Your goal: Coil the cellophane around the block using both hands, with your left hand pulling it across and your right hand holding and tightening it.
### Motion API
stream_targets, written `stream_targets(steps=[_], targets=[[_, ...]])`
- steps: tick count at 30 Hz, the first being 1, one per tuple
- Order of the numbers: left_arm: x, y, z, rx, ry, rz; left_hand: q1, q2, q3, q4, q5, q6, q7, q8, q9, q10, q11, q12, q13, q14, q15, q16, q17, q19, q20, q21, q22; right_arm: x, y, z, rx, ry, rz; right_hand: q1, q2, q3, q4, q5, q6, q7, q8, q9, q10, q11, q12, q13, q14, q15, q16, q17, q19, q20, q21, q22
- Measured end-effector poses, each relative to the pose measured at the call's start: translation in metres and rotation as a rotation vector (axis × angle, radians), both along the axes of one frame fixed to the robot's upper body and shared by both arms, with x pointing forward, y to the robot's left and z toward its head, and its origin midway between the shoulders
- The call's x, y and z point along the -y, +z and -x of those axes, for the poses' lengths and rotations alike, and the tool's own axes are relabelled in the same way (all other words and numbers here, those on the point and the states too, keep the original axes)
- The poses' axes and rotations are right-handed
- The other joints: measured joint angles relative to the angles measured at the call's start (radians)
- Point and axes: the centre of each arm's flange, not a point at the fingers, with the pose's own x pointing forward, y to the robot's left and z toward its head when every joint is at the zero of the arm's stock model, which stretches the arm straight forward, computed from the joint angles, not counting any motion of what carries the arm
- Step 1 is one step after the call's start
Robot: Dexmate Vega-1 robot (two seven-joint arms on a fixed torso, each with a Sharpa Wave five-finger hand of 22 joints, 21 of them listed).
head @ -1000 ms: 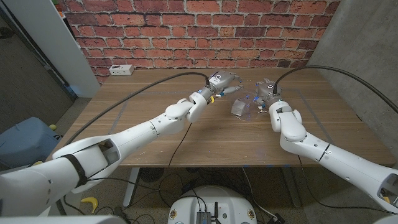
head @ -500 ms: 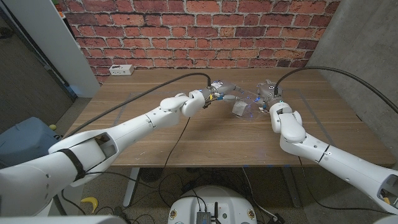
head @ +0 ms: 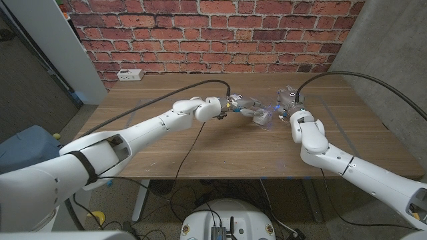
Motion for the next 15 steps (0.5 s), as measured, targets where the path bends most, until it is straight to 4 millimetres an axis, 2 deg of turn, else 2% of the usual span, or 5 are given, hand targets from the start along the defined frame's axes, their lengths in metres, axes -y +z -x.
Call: stream_targets(steps=[2, 4, 6, 10, 15], targets=[[0.002, -0.002, -0.001, 0.006, -0.002, -0.018, -0.005, -0.018, -0.001, -0.001, 0.000, -0.026, -0.009, 0.000, 0.000, -0.014, -0.005, 0.006, 0.000, -0.002, 0.008, 0.005, 0.001, -0.012, 0.025, 0.000, 0.001, 0.000, 0.000, 0.001, -0.001, 0.000, -0.002, 0.000, 0.000, 0.000, 0.000, 0.000, 0.000, 0.000, 0.000, 0.000, 0.000, 0.000, 0.000, 0.000, 0.000, 0.000, 0.000, 0.000, 0.000, 0.000, 0.000, 0.000], [0.004, -0.004, -0.002, 0.010, -0.001, -0.033, -0.002, -0.025, -0.005, -0.005, 0.000, -0.027, -0.011, 0.004, 0.000, -0.011, -0.007, 0.017, 0.000, 0.011, 0.019, 0.016, 0.003, 0.001, 0.050, 0.007, 0.003, 0.001, -0.001, 0.001, -0.003, 0.000, -0.003, 0.000, 0.000, 0.000, 0.000, 0.000, 0.000, 0.000, -0.004, 0.000, 0.000, 0.000, 0.000, 0.000, 0.000, 0.000, 0.000, 0.000, 0.004, 0.004, 0.000, 0.000], [0.008, -0.007, -0.002, 0.017, 0.001, -0.059, -0.002, -0.025, -0.004, -0.005, 0.000, -0.012, -0.013, 0.015, 0.000, 0.015, -0.008, 0.028, 0.000, 0.033, 0.016, 0.016, 0.003, 0.012, 0.062, 0.012, 0.003, 0.001, 0.000, 0.001, -0.005, 0.001, -0.005, 0.005, 0.005, 0.000, 0.000, 0.000, -0.006, 0.006, -0.010, 0.000, 0.000, 0.000, -0.006, 0.000, 0.004, 0.004, 0.000, 0.002, 0.009, 0.005, 0.000, 0.000], [0.013, -0.012, -0.003, 0.033, 0.011, -0.104, 0.044, 0.003, 0.035, -0.044, 0.000, 0.051, -0.009, 0.028, -0.003, 0.066, -0.012, 0.039, 0.000, 0.062, -0.011, 0.016, 0.000, 0.051, 0.039, 0.023, 0.003, 0.001, -0.001, 0.002, -0.012, 0.000, -0.011, 0.022, 0.022, 0.003, 0.003, -0.006, -0.064, -0.001, -0.039, 0.000, -0.002, 0.002, -0.017, 0.000, 0.004, 0.004, 0.000, 0.005, 0.023, 0.002, 0.000, 0.000], [0.021, -0.021, -0.005, 0.069, 0.033, -0.168, 0.097, 0.004, 0.066, -0.101, 0.000, 0.108, -0.005, 0.034, -0.006, 0.103, -0.021, 0.039, 0.002, 0.102, -0.019, 0.016, -0.004, 0.079, 0.010, 0.023, 0.003, 0.002, -0.002, 0.002, -0.024, -0.003, -0.021, 0.028, 0.028, 0.020, 0.008, -0.015, -0.125, -0.019, -0.074, 0.000, -0.015, 0.014, -0.024, 0.000, 0.018, 0.004, 0.009, 0.010, 0.041, -0.002, 0.000, 0.000]])
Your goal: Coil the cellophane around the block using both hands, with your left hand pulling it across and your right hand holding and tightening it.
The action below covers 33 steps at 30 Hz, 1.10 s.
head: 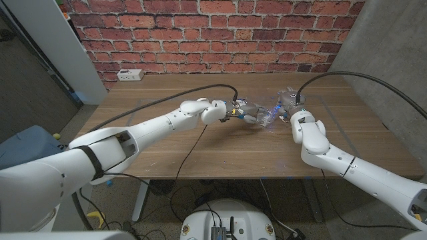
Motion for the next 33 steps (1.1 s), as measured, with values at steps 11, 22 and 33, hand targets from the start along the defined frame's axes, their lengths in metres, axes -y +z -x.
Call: stream_targets(steps=[11, 22, 33], targets=[[0.008, -0.013, -0.005, 0.095, 0.034, -0.076, 0.182, -0.057, 0.029, -0.153, -0.013, 0.012, -0.002, 0.002, 0.000, 0.095, -0.005, 0.017, -0.006, 0.172, -0.003, 0.011, 0.002, 0.082, 0.011, 0.018, 0.005, 0.009, 0.002, -0.006, -0.107, -0.020, -0.084, -0.105, -0.015, -0.011, 0.042, -0.012, -0.718, -0.037, -0.126, -0.027, -0.249, 0.034, -0.019, 0.005, 0.018, -0.001, -0.002, 0.014, 0.022, 0.049, 0.000, 0.007], [0.012, -0.020, -0.010, 0.166, 0.033, -0.087, 0.333, -0.092, 0.033, -0.159, -0.018, 0.012, -0.002, -0.005, 0.010, 0.125, -0.007, 0.025, -0.006, 0.240, -0.004, 0.020, 0.009, 0.199, 0.010, 0.051, 0.004, 0.036, 0.009, -0.009, -0.194, -0.039, -0.275, -0.082, 0.014, 0.058, 0.039, 0.042, -0.808, -0.017, -0.107, -0.027, -0.316, 0.063, -0.011, 0.005, -0.031, -0.004, -0.014, 0.031, -0.019, 0.110, -0.016, 0.007], [0.016, -0.020, -0.018, 0.181, 0.041, -0.101, 0.372, -0.023, 0.021, -0.132, -0.020, 0.009, 0.001, -0.008, 0.010, 0.140, -0.011, 0.027, -0.005, 0.266, -0.005, 0.017, 0.014, 0.159, -0.035, 0.028, 0.009, 0.057, 0.004, 0.002, -0.079, 0.058, -0.472, -0.402, -0.046, -0.060, 0.191, -0.001, -0.779, 0.026, -0.102, -0.027, -0.306, 0.097, -0.003, 0.005, -0.125, 0.016, -0.032, 0.044, -0.222, 0.140, -0.036, 0.007]])
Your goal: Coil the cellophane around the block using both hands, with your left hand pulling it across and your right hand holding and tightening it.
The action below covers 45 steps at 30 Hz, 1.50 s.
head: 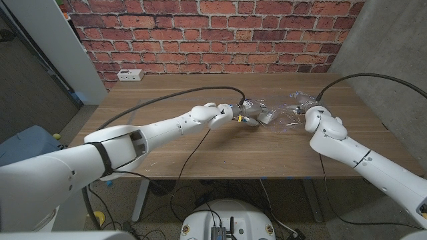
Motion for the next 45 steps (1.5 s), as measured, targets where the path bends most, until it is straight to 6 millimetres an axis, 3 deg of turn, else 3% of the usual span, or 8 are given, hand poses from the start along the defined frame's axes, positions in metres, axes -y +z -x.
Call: stream_targets(steps=[6, 10, 17, 22, 26, 41, 43, 45], targets=[[0.005, 0.002, -0.006, -0.025, 0.003, -0.003, 0.011, 0.049, 0.024, 0.015, 0.000, -0.001, 0.001, 0.030, 0.003, 0.000, 0.000, 0.032, 0.026, 0.064, -0.003, 0.007, 0.001, -0.023, 0.009, -0.008, 0.003, 0.006, -0.006, 0.003, 0.133, 0.053, -0.087, -0.122, 0.042, -0.012, 0.070, -0.007, 0.039, 0.011, 0.010, 0.000, 0.040, 0.017, 0.013, 0.000, 0.014, -0.019, 0.017, 0.012, 0.020, -0.012, 0.021, 0.000], [0.008, 0.004, -0.011, -0.058, 0.002, 0.003, -0.001, 0.062, 0.040, 0.037, 0.000, -0.001, 0.001, 0.056, 0.004, 0.000, 0.000, 0.054, 0.026, 0.118, -0.006, 0.026, 0.008, -0.028, 0.014, -0.008, 0.005, 0.015, -0.012, 0.002, 0.225, 0.072, -0.158, -0.186, 0.072, 0.015, 0.105, 0.003, 0.074, 0.011, 0.014, 0.000, 0.084, 0.020, 0.023, 0.000, 0.054, -0.019, 0.036, 0.021, 0.057, -0.035, 0.032, 0.000], [0.015, 0.010, -0.021, -0.152, 0.021, 0.010, -0.014, 0.078, 0.063, 0.091, 0.000, -0.001, 0.002, 0.126, 0.025, 0.052, 0.009, 0.125, 0.061, 0.278, -0.017, 0.137, 0.087, 0.002, 0.006, 0.022, 0.020, 0.019, -0.013, 0.007, 0.429, 0.126, -0.279, -0.219, 0.074, 0.106, 0.103, 0.008, 0.113, 0.033, 0.018, 0.000, 0.131, 0.052, 0.033, 0.000, 0.093, -0.015, 0.056, 0.026, 0.105, -0.051, 0.049, 0.000], [0.022, 0.014, -0.026, -0.196, 0.039, 0.007, 0.036, 0.075, 0.071, 0.082, 0.000, 0.037, 0.039, 0.207, 0.079, 0.114, 0.036, 0.185, 0.121, 0.295, -0.018, 0.235, 0.177, 0.021, -0.005, 0.057, 0.040, 0.022, -0.013, 0.011, 0.514, 0.147, -0.325, -0.224, 0.069, 0.126, 0.090, 0.008, 0.121, 0.042, 0.018, 0.000, 0.147, 0.057, 0.033, 0.000, 0.114, -0.016, 0.057, 0.024, 0.125, -0.048, 0.056, -0.001], [0.026, 0.015, -0.028, -0.222, 0.046, 0.007, 0.041, 0.070, 0.072, 0.082, 0.006, 0.068, 0.069, 0.229, 0.101, 0.169, 0.053, 0.198, 0.141, 0.295, -0.018, 0.260, 0.243, 0.020, -0.005, 0.057, 0.045, 0.025, -0.014, 0.013, 0.553, 0.153, -0.346, -0.224, 0.069, 0.135, 0.085, 0.008, 0.127, 0.040, 0.018, 0.000, 0.150, 0.060, 0.033, 0.000, 0.118, -0.016, 0.057, 0.020, 0.133, -0.051, 0.056, -0.003], [0.030, 0.020, -0.029, -0.196, 0.071, -0.025, 0.052, 0.059, 0.100, 0.084, 0.006, 0.093, 0.094, 0.237, 0.141, 0.194, 0.069, 0.207, 0.189, 0.234, -0.017, 0.173, 0.255, -0.047, 0.033, 0.057, 0.049, 0.029, -0.010, 0.015, 0.606, 0.165, -0.367, -0.216, 0.056, 0.145, 0.068, 0.008, 0.133, 0.043, 0.018, 0.000, 0.156, 0.066, 0.033, 0.000, 0.126, -0.014, 0.057, 0.014, 0.140, -0.047, 0.056, -0.003], [0.029, 0.019, -0.027, -0.185, 0.068, -0.022, 0.059, 0.051, 0.093, 0.073, 0.006, 0.093, 0.094, 0.204, 0.142, 0.194, 0.070, 0.193, 0.203, 0.196, -0.019, 0.130, 0.254, -0.064, 0.043, 0.057, 0.046, 0.029, -0.010, 0.015, 0.607, 0.166, -0.367, -0.211, 0.051, 0.148, 0.065, 0.008, 0.133, 0.043, 0.018, 0.000, 0.156, 0.066, 0.033, 0.000, 0.126, -0.014, 0.057, 0.014, 0.140, -0.047, 0.056, -0.003], [0.027, 0.018, -0.027, -0.170, 0.071, -0.021, 0.040, 0.033, 0.070, 0.050, 0.007, 0.112, 0.113, 0.130, 0.122, 0.194, 0.070, 0.161, 0.218, 0.137, -0.008, 0.077, 0.165, -0.084, 0.056, 0.057, 0.041, 0.030, -0.010, 0.015, 0.607, 0.166, -0.368, -0.211, 0.051, 0.149, 0.064, 0.006, 0.133, 0.043, 0.018, 0.000, 0.156, 0.066, 0.033, 0.000, 0.126, -0.014, 0.057, 0.009, 0.140, -0.047, 0.056, -0.003]])
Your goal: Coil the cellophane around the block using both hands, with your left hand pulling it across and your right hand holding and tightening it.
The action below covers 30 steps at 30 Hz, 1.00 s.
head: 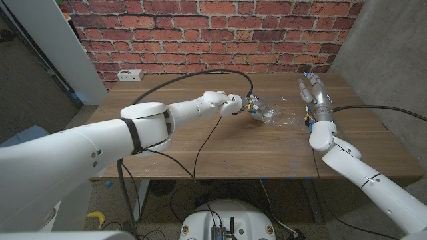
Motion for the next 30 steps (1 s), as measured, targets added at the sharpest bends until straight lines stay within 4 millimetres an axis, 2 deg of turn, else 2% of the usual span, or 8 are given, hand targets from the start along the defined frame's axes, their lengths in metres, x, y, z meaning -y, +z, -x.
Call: stream_targets(steps=[1, 3, 5, 6, 9, 14, 19, 30], targets=[[-0.001, 0.000, 0.000, 0.007, 0.006, -0.003, -0.014, -0.014, -0.016, -0.009, 0.000, 0.018, 0.018, -0.049, -0.019, 0.000, 0.000, -0.025, -0.001, -0.029, 0.002, -0.019, -0.019, -0.007, 0.008, 0.000, -0.003, 0.000, 0.000, 0.000, 0.000, 0.000, 0.000, 0.000, 0.000, -0.002, -0.003, -0.003, 0.000, 0.000, 0.000, 0.000, 0.000, 0.000, 0.000, 0.000, 0.000, 0.000, 0.000, 0.000, 0.000, 0.000, 0.000, 0.000], [-0.004, -0.002, -0.001, 0.009, 0.032, -0.021, -0.039, -0.039, -0.052, -0.023, -0.008, 0.018, 0.018, -0.120, -0.049, -0.002, -0.002, -0.078, -0.015, -0.079, 0.003, -0.050, -0.049, -0.024, 0.017, -0.007, -0.007, 0.000, 0.001, 0.001, 0.001, 0.002, 0.001, 0.000, 0.000, 0.001, -0.008, -0.003, 0.000, 0.000, 0.000, 0.000, 0.000, 0.000, 0.000, 0.000, 0.000, 0.000, 0.000, 0.000, 0.003, 0.003, 0.000, 0.000], [-0.005, -0.002, 0.001, 0.023, 0.030, -0.016, -0.059, -0.058, -0.080, -0.030, -0.014, -0.019, -0.019, -0.148, -0.074, -0.038, -0.028, -0.117, -0.029, -0.122, 0.005, -0.069, -0.070, -0.038, 0.023, -0.013, -0.012, 0.000, 0.001, 0.001, 0.002, 0.003, 0.001, 0.000, -0.011, 0.001, -0.008, -0.003, 0.000, 0.000, 0.000, 0.000, 0.000, 0.000, 0.000, 0.000, 0.000, 0.000, 0.000, 0.000, 0.005, 0.005, 0.000, 0.000], [-0.007, -0.004, 0.003, 0.031, 0.028, -0.011, -0.066, -0.066, -0.089, -0.033, -0.016, -0.038, -0.038, -0.154, -0.081, -0.064, -0.031, -0.133, -0.036, -0.140, 0.006, -0.076, -0.078, -0.045, 0.026, -0.015, -0.012, 0.000, 0.000, 0.002, 0.000, 0.005, 0.001, 0.000, -0.011, -0.002, -0.010, -0.003, 0.000, 0.000, 0.000, 0.000, 0.000, 0.000, 0.000, 0.000, 0.000, 0.000, 0.000, -0.002, 0.005, 0.005, 0.000, 0.000], [-0.009, -0.004, 0.006, 0.058, 0.029, 0.004, -0.089, -0.086, -0.116, -0.030, -0.016, -0.084, -0.075, -0.156, -0.097, -0.136, -0.023, -0.170, -0.047, -0.192, 0.020, -0.088, -0.097, -0.068, 0.032, -0.023, -0.016, 0.000, 0.000, 0.003, -0.001, 0.007, 0.002, 0.000, -0.011, 0.000, -0.015, -0.006, 0.000, 0.000, 0.000, 0.000, 0.004, 0.004, 0.000, 0.000, 0.005, 0.005, 0.000, -0.005, 0.005, 0.005, 0.000, 0.000], [-0.014, -0.002, 0.012, 0.092, 0.019, 0.039, -0.130, -0.095, -0.141, -0.017, -0.016, -0.136, -0.070, -0.152, -0.108, -0.227, -0.020, -0.203, -0.060, -0.272, 0.047, -0.099, -0.118, -0.114, 0.039, -0.044, -0.016, 0.000, 0.000, 0.004, -0.001, 0.010, 0.003, 0.000, -0.019, -0.004, -0.019, -0.006, 0.000, 0.000, -0.004, 0.000, 0.005, 0.005, 0.000, 0.000, 0.005, 0.005, 0.000, -0.005, 0.011, 0.011, 0.000, 0.000], [-0.021, 0.008, 0.018, 0.122, 0.011, 0.100, -0.160, -0.093, -0.151, -0.007, -0.016, -0.162, -0.071, -0.150, -0.113, -0.292, -0.013, -0.211, -0.071, -0.343, 0.069, -0.099, -0.132, -0.159, 0.052, -0.057, -0.016, 0.001, -0.001, 0.007, 0.000, 0.013, 0.004, -0.004, -0.023, -0.004, -0.019, -0.010, 0.004, 0.004, -0.004, 0.000, 0.006, 0.006, 0.000, 0.000, 0.005, 0.005, 0.000, -0.005, 0.008, 0.013, 0.000, 0.000], [-0.041, 0.031, 0.031, 0.125, -0.014, 0.286, -0.208, -0.086, -0.169, 0.011, -0.016, -0.177, -0.076, -0.148, -0.113, -0.322, 0.000, -0.211, -0.084, -0.387, 0.100, -0.099, -0.136, -0.195, 0.062, -0.073, -0.021, 0.000, -0.002, 0.011, 0.002, 0.021, 0.008, -0.022, -0.041, -0.013, -0.027, -0.014, 0.002, 0.009, -0.008, 0.000, 0.009, 0.016, -0.003, 0.000, 0.012, 0.013, 0.000, -0.010, 0.007, 0.026, 0.000, 0.000]])
